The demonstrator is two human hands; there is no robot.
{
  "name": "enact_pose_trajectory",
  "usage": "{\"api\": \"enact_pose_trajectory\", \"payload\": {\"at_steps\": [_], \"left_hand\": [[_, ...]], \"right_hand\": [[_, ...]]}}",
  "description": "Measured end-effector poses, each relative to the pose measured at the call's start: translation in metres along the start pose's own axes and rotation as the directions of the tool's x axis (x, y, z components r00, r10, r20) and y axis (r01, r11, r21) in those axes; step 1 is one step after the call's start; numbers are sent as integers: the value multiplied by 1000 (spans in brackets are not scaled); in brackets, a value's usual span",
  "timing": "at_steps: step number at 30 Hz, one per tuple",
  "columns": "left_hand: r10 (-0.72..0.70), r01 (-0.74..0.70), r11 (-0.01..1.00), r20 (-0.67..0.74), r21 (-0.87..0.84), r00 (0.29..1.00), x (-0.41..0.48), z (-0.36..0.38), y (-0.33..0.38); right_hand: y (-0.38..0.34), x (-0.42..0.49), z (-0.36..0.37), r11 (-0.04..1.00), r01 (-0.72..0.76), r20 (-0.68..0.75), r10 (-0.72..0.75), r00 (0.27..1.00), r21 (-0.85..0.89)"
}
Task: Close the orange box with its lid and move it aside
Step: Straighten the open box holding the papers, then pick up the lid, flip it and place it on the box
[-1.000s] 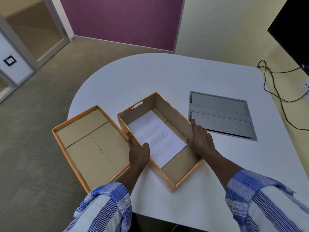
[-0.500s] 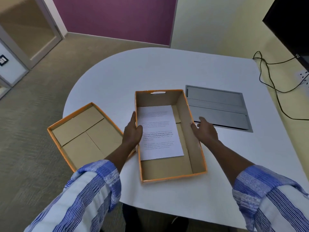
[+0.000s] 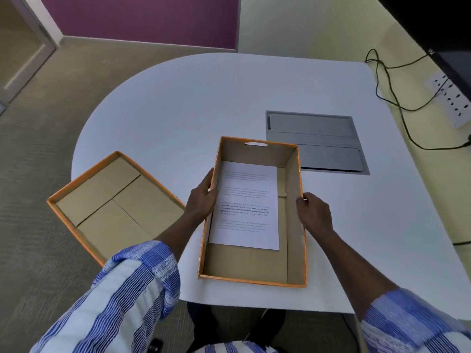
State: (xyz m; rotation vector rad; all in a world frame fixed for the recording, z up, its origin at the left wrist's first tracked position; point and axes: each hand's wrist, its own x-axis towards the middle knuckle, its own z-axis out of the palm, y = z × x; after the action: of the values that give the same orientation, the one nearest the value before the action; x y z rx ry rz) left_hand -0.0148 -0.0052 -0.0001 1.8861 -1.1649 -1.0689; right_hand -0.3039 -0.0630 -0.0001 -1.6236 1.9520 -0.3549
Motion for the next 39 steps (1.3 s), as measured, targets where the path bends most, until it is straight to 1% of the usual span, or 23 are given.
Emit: {"api": "enact_pose_trajectory", "payload": {"at_steps": [6,9,11,13,15,17,19,23,26,29,31,33,35,36,37,39], "left_hand": [[-3,3,999,0,46,1000,7,8,-12],[-10,10,1000,44,-4,999,8,7,-15],[-47,49,996,24,-76,999,9,2,-19],[-74,67,990,-49,-123,996,10,-8,-22],[-72,56,991,-136,-123,988,11,-22,-29],[-74,50,993,-229,-109,971,11,-42,-41],[-90,63,993,-315,-96,945,9,-65,-57],[-140,125,990,-471,-62,871,-4,-112,-95],[-200,219,975,-578,-37,791,-21,-142,-127],[-275,380,925,-689,1,670,-45,-164,-158],[-370,490,870,-721,-48,586,-59,-174,-176],[-517,571,803,-678,-172,522,-69,-179,-193],[-677,608,713,-569,-350,467,-77,-182,-211],[-732,606,672,-504,-425,458,-80,-182,-219],[-764,592,644,-445,-485,466,-83,-181,-225],[-770,537,634,-396,-556,500,-87,-179,-232]], "right_hand": [[2,-5,1,997,-40,1,41,999,61],[-3,-9,2,993,-69,-17,71,997,92],[-11,-13,2,994,-71,-83,77,994,81],[-24,-17,2,999,-5,-172,11,985,37],[-44,-20,2,993,114,-239,-114,964,-12],[-73,-25,8,966,257,-257,-256,932,-31],[-106,-30,20,923,385,-236,-379,895,-23],[-170,-50,63,826,564,-137,-558,819,9],[-206,-72,106,748,663,-5,-663,749,42],[-228,-97,152,698,715,164,-710,685,37],[-234,-114,182,670,742,273,-716,642,13],[-232,-128,208,651,759,374,-700,609,-20],[-227,-139,229,649,759,468,-657,592,-48],[-224,-143,238,651,757,510,-631,585,-64],[-221,-146,245,650,756,545,-606,580,-82],[-216,-150,255,647,754,596,-563,573,-113]]}}
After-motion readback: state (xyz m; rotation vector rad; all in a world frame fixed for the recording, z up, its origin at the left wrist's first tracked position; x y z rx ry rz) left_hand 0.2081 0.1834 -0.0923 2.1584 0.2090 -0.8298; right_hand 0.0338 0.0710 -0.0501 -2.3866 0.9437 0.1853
